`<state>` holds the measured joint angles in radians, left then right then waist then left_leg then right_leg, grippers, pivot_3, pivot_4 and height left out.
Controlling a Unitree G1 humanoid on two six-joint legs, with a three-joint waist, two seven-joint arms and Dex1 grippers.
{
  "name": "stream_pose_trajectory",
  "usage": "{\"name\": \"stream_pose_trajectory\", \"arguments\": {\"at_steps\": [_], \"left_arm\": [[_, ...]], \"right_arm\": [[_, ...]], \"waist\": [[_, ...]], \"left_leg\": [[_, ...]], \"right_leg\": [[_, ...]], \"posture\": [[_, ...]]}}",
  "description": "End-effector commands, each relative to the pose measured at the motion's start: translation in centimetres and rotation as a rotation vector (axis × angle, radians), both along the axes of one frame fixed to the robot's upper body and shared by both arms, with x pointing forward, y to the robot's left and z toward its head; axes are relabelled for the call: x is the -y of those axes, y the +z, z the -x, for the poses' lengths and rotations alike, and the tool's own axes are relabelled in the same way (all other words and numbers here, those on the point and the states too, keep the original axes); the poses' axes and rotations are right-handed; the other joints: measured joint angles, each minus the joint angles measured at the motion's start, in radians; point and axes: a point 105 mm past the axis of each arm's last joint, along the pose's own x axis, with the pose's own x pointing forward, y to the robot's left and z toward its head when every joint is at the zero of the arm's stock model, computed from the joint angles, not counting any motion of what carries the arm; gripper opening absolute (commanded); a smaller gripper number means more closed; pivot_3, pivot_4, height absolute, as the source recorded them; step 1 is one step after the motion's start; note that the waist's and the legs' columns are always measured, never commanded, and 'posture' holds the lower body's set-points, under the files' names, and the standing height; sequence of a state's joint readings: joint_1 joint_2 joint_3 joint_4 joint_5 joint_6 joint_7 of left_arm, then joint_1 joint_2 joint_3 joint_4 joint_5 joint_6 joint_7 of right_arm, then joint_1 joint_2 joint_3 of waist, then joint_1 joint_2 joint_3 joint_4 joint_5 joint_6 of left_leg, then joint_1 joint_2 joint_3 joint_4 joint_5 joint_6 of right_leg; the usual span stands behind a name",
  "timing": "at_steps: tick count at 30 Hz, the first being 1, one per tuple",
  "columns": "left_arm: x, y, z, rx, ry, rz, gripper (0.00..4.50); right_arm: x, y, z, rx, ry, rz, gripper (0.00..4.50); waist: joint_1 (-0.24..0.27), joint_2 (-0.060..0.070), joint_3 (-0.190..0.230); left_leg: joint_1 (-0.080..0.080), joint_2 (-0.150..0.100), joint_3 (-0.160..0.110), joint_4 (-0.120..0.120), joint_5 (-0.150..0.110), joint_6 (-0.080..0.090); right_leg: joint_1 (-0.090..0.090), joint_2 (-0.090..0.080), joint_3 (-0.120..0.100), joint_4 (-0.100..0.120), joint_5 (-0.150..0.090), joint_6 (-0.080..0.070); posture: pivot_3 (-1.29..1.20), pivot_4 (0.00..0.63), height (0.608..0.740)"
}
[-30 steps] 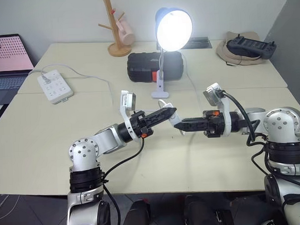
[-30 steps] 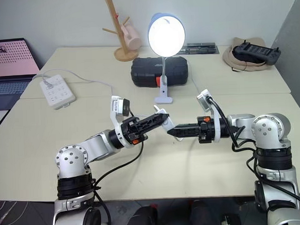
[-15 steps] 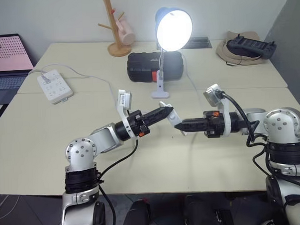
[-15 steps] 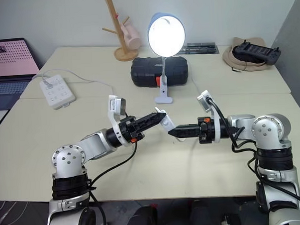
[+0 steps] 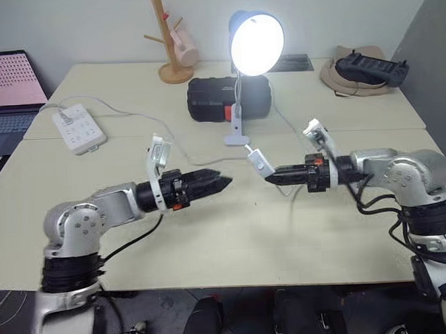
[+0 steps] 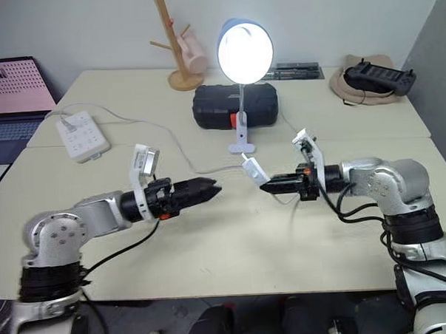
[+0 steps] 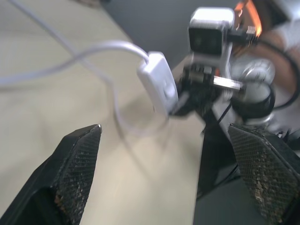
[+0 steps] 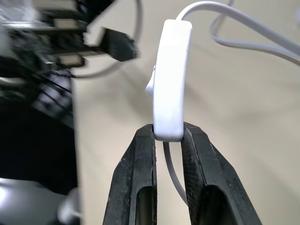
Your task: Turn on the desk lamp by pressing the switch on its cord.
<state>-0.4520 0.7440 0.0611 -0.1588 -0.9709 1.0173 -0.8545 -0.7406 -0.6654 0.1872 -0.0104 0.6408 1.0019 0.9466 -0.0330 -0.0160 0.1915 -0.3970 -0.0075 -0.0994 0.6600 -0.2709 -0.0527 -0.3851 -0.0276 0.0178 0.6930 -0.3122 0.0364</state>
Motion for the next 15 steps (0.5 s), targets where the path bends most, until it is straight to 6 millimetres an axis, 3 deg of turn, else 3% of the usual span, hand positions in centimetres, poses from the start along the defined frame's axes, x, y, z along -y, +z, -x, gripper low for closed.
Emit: {"name": "stream_pose_trajectory", "arguments": {"at_steps": [1,7,13,15], "left_arm": [[-1.5,0.0,-0.2,0.189,-0.069,-0.223,4.47],[-3.7,1.0,-2.2,0.378,-0.065,-0.431,4.47],[-2.9,1.4,-2.4,0.403,-0.094,-0.4,4.47],[-2.9,1.3,-2.4,0.4,-0.094,-0.396,4.5]], "right_arm": [[0.1,0.2,-1.2,0.185,0.044,0.138,0.37],[0.2,-2.7,-2.3,0.464,0.178,0.517,0.37],[0.5,-4.5,-1.7,0.441,0.26,0.564,0.37],[0.8,-4.9,-1.6,0.421,0.26,0.57,1.07]], "waist": [[0.001,0.0,0.0],[0.002,0.001,0.001],[0.001,0.001,0.001],[0.001,0.001,0.001]], "left_leg": [[-0.001,0.0,0.0,-0.001,0.0,0.0],[-0.004,0.002,0.0,-0.001,0.001,-0.002],[-0.004,0.002,-0.001,0.0,0.0,0.0],[-0.004,0.002,-0.003,0.0,0.0,0.0]], "right_leg": [[0.0,0.0,0.0,-0.001,0.0,0.0],[-0.003,-0.001,-0.001,-0.002,0.0,0.0],[-0.003,-0.002,0.0,-0.001,0.0,0.0],[-0.003,-0.002,0.0,-0.001,0.0,0.0]], "posture": [[0.0,0.15,0.74],[0.0,0.15,0.74],[0.0,0.15,0.74],[0.0,0.15,0.74]]}}
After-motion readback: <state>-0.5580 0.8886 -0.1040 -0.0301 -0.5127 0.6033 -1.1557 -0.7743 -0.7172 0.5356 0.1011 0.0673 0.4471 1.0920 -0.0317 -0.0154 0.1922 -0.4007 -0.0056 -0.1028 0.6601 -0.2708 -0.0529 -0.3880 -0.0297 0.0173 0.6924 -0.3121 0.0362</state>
